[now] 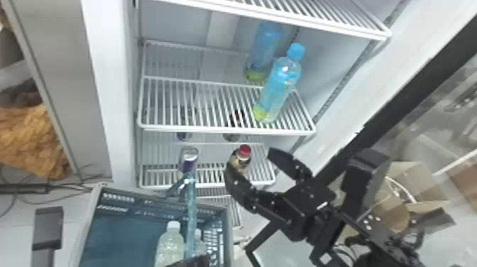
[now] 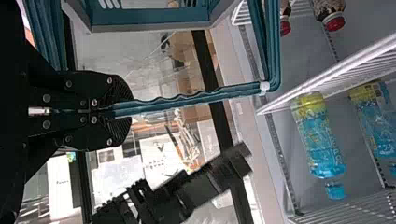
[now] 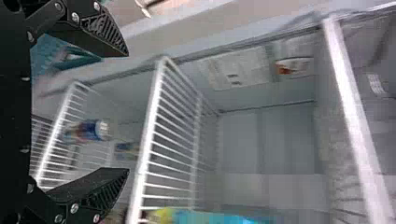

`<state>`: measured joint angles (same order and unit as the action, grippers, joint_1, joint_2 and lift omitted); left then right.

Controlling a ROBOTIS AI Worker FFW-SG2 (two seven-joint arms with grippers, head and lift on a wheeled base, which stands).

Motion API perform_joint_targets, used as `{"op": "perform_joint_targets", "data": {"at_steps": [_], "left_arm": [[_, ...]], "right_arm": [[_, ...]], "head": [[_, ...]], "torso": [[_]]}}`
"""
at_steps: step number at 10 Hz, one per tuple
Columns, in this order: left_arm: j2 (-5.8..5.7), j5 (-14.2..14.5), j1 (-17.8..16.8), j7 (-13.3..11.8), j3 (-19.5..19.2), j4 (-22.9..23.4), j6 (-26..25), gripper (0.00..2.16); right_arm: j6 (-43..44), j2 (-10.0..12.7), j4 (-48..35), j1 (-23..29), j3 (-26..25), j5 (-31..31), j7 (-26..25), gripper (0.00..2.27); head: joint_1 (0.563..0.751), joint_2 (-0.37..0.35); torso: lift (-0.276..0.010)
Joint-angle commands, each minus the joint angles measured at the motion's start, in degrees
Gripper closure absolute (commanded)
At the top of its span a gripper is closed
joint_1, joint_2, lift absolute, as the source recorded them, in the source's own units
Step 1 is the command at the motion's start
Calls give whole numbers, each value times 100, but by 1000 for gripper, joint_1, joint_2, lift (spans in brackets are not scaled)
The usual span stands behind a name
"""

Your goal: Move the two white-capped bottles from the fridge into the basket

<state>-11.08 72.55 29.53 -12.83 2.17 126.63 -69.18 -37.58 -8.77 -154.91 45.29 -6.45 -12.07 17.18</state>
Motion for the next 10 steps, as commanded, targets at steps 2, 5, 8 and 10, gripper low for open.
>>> {"op": "perform_joint_targets", "data": {"at_steps": [2,5,8,10], "left_arm": [[9,0,0,0,0,0,0,1193],[0,-11,14,0,11,0,0,1193],[0,-11,42,0,11,0,0,1193],[0,-45,42,0,11,0,0,1193]], "right_arm": [[988,69,156,83,28,-4,-206,182],[2099,156,480,97,130,111,-479,183],[2942,288,606,392,142,202,-953,183],[3055,341,606,519,142,202,-1120,185]], "head": [[695,-350],[695,-350],[695,-350],[695,-350]], "torso": [[0],[0],[0],[0]]}}
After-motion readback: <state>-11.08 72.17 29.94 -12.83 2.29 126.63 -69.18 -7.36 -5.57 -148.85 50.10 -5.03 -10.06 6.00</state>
